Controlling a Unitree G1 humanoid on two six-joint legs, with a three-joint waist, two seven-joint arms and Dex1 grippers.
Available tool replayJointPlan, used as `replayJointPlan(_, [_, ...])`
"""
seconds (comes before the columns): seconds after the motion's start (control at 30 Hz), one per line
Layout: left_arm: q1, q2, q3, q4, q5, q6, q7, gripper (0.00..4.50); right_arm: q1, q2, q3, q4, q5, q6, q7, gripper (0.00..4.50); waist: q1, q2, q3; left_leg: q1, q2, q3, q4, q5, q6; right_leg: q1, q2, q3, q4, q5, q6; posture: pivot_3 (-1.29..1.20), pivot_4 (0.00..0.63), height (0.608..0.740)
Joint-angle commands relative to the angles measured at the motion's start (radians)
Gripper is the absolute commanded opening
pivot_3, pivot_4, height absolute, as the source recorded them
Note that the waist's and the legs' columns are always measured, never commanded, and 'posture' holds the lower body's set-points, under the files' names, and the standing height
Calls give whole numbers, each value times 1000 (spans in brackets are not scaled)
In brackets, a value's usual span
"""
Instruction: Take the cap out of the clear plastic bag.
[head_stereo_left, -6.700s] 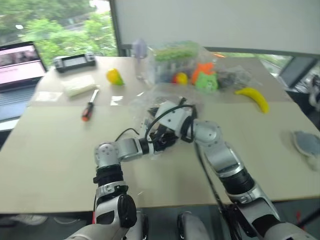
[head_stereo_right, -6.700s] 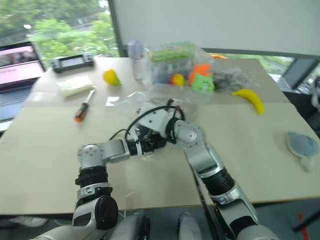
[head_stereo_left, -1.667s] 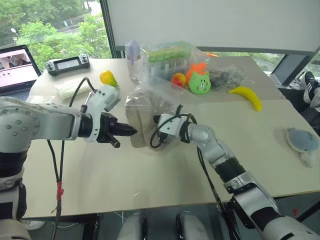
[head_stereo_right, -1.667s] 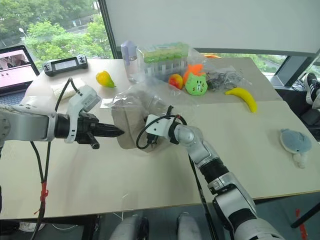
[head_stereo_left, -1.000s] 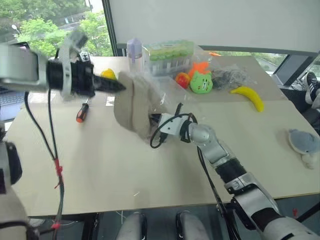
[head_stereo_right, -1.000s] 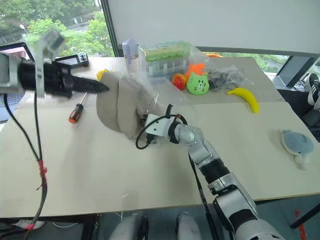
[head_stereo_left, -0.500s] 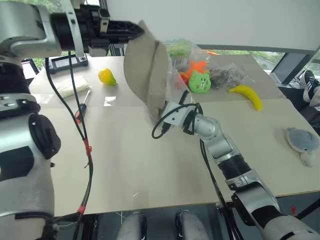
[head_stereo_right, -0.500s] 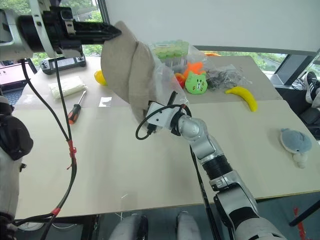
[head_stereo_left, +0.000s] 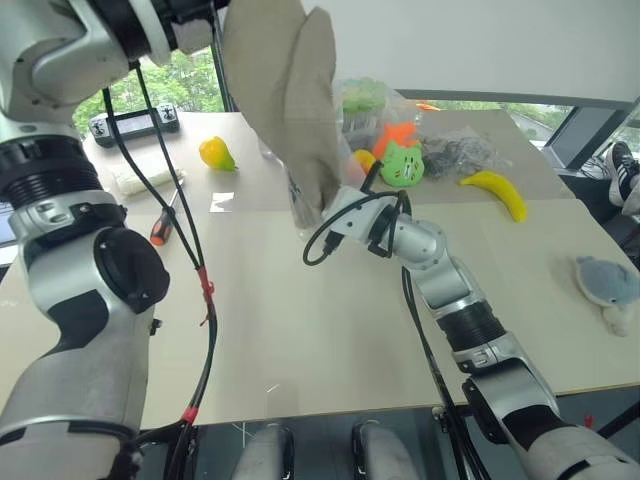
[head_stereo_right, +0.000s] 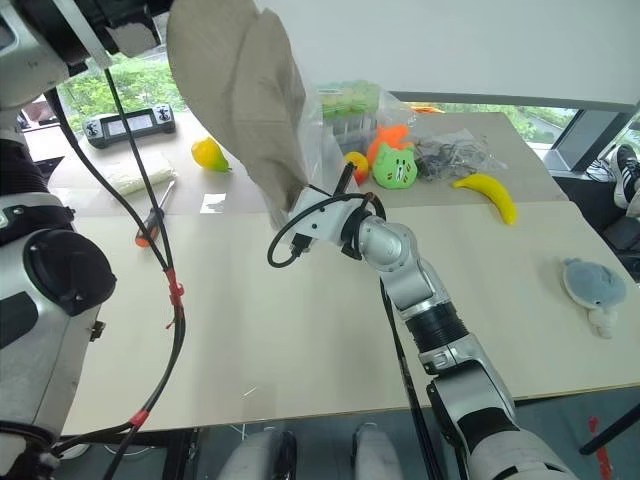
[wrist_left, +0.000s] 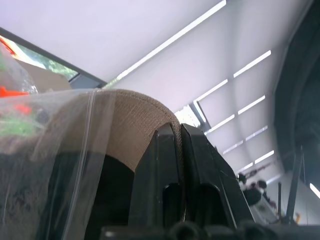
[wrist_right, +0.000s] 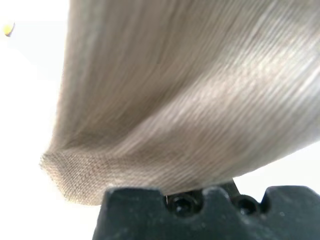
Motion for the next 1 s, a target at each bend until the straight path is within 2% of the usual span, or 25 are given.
replayJointPlan(0.03, [-164,42,155,-160,-103,-166,-49,57,87,-20,83,90,-50,32,56,0,-7,-6,1,0,0,0,0,0,0,0,0,0,0,0,0,0,150,738])
replayJointPlan(0.1, [-149,58,140,-172,-86,-227,-41,57,89,-23,83,90,-52,32,57,0,-8,-6,1,-1,2,-1,0,-1,-2,0,2,-1,-2,0,0,0,150,738])
replayJointPlan(0.17, [-134,84,122,-167,-20,-288,-48,57,91,-27,84,91,-55,30,57,0,-7,2,2,0,-1,2,-1,-1,-1,0,-2,0,-2,0,0,0,150,738])
replayJointPlan(0.27, [-98,88,98,-184,-18,-319,-59,57,91,-28,83,92,-57,30,56,0,8,0,2,9,0,2,-1,-1,-1,9,-1,-2,-2,0,1,0,150,738])
replayJointPlan(0.47, [20,107,-20,-294,-94,-189,-118,57,95,-30,80,83,-58,40,54,0,10,-3,2,7,-1,0,5,1,-3,9,-1,-2,0,2,0,0,150,738])
replayJointPlan(0.6, [176,165,-115,-430,-27,-109,-225,57,93,-36,63,85,-47,55,53,0,5,-3,2,6,0,1,5,2,0,7,0,-1,3,2,0,0,150,738])
replayJointPlan(0.7, [304,186,-173,-549,77,-96,-320,57,78,-53,47,101,-52,59,42,0,4,-3,2,6,0,1,4,2,0,6,1,0,2,2,0,0,150,738])
replayJointPlan(0.83, [455,214,-245,-726,308,-157,-522,57,52,-96,38,136,-73,50,21,0,4,-3,2,5,0,1,3,2,0,6,1,0,0,2,0,0,150,738])
replayJointPlan(1.0, [576,214,-321,-822,541,-250,-668,57,31,-193,35,150,-127,22,-15,0,12,-3,3,4,0,1,3,2,0,6,1,-1,-2,2,0,0,150,738])
